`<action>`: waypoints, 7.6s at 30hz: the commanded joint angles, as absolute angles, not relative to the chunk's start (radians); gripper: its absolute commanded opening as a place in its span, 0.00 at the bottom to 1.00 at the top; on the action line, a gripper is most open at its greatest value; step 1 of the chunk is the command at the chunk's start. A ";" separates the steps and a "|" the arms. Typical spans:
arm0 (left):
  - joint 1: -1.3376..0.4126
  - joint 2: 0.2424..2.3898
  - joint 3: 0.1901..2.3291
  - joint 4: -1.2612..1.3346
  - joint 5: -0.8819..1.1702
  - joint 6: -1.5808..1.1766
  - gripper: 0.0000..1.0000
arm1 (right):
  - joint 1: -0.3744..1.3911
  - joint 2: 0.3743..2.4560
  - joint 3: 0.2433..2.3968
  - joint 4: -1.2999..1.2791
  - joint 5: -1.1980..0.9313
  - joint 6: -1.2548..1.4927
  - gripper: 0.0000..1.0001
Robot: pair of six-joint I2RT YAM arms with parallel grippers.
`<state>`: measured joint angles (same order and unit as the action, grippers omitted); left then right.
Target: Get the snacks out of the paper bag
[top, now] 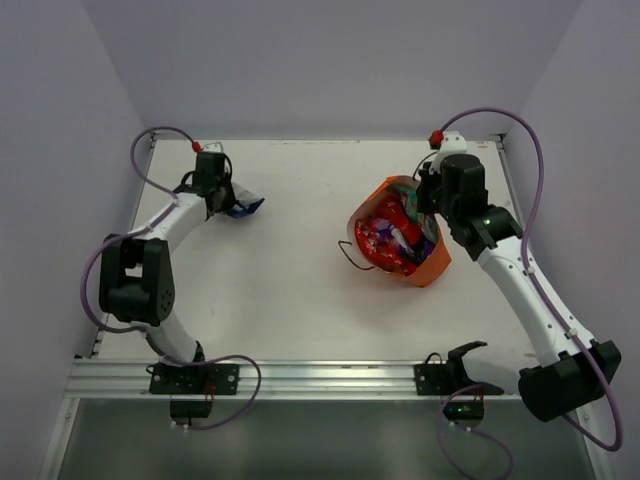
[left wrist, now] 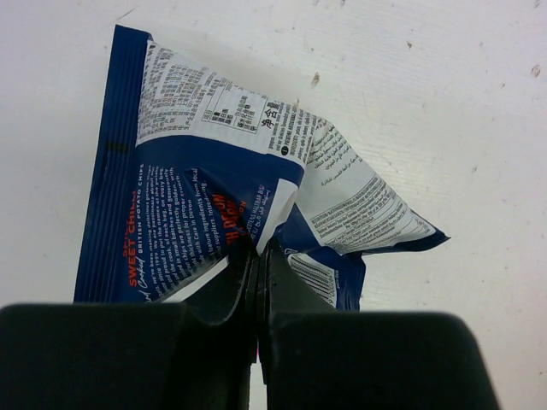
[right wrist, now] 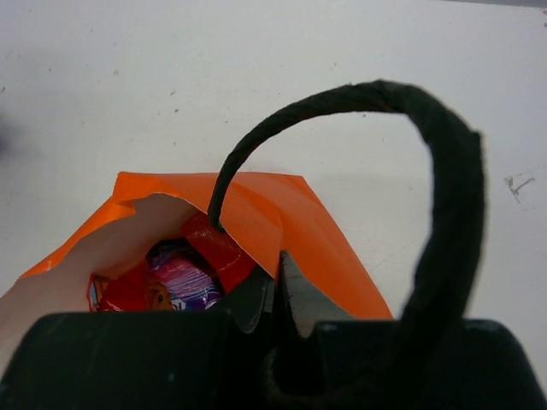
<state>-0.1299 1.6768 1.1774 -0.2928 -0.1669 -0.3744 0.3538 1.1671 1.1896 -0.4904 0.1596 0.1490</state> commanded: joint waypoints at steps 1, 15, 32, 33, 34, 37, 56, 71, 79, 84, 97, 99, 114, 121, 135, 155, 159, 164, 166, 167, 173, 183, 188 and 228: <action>-0.120 1.715 1.235 -0.190 -0.147 -0.371 0.01 | 0.308 1.193 1.238 -0.485 0.088 0.256 0.03; -0.121 1.425 1.184 -0.333 -0.031 -0.348 0.81 | 0.213 1.226 1.273 -0.534 0.117 0.270 0.19; -0.385 1.255 1.331 -0.443 0.163 -0.296 0.80 | 0.173 1.203 1.302 -0.532 0.061 0.193 0.00; -0.394 1.255 1.344 -0.446 0.178 -0.299 0.80 | 0.175 1.201 1.305 -0.535 0.045 0.189 0.00; -0.405 1.253 1.356 -0.449 0.189 -0.301 0.80 | 0.175 1.197 1.307 -0.534 0.029 0.187 0.00; -0.463 1.249 1.397 -0.453 0.206 -0.307 0.80 | 0.176 1.163 1.305 -0.519 -0.033 0.179 0.00; -0.996 1.460 1.453 -0.240 0.124 0.148 0.76 | 0.339 1.117 1.362 -0.552 -0.123 0.044 0.00; -0.996 1.473 1.184 0.173 0.209 0.779 0.73 | 0.370 1.120 1.359 -0.551 -0.170 0.031 0.00; -0.985 1.600 1.287 0.140 0.252 0.860 0.75 | 0.377 1.100 1.351 -0.549 -0.175 0.028 0.00; -0.970 1.666 1.342 0.132 0.290 0.864 0.73 | 0.376 1.092 1.345 -0.551 -0.181 0.026 0.00; -0.960 1.775 1.453 0.003 0.337 0.876 0.28 | 0.379 1.069 1.319 -0.538 -0.155 0.015 0.00; -0.962 1.766 1.442 -0.009 0.347 0.873 0.10 | 0.379 1.066 1.309 -0.531 -0.141 0.015 0.00; -0.962 1.364 1.401 -0.084 0.278 0.784 0.00 | 0.373 1.068 1.252 -0.486 0.069 0.025 0.00; -0.882 1.161 1.324 -0.109 0.006 0.573 0.00 | 0.370 1.055 1.236 -0.483 0.115 0.023 0.00; -0.444 1.316 1.060 -0.097 0.033 -0.055 0.00 | 0.370 1.049 1.229 -0.480 0.097 0.041 0.00; -0.488 1.382 1.351 -0.319 0.326 0.236 1.00 | 0.370 1.043 1.250 -0.500 0.034 -0.040 0.00; -0.667 1.358 1.391 -0.402 0.308 0.420 0.99 | 0.373 1.043 1.258 -0.503 0.009 -0.074 0.00; -0.849 1.377 1.448 -0.463 0.291 0.528 0.95 | 0.380 1.039 1.259 -0.503 -0.031 -0.104 0.00; -0.888 1.394 1.463 -0.497 0.295 0.577 0.95 | 0.383 1.034 1.256 -0.503 -0.037 -0.113 0.00; -0.920 1.419 1.477 -0.511 0.301 0.592 0.95 | 0.385 1.034 1.256 -0.503 -0.040 -0.115 0.00; -0.963 1.540 1.528 -0.600 0.346 0.663 0.90 | 0.393 1.022 1.241 -0.500 -0.055 -0.121 0.00; -0.983 1.684 1.585 -0.627 0.379 0.696 0.77 | 0.399 1.012 1.221 -0.489 -0.057 -0.121 0.00; -1.015 1.715 1.592 -0.627 0.409 0.696 0.77 | 0.400 1.012 1.215 -0.486 -0.052 -0.121 0.00; -0.953 1.798 1.672 -0.568 0.483 0.747 0.65 | 0.402 1.000 1.189 -0.472 -0.020 -0.110 0.00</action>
<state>-0.9539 1.7466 1.6405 -0.5903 0.4561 0.7269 0.3985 1.0397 1.1828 -0.5575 -0.0353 -0.1081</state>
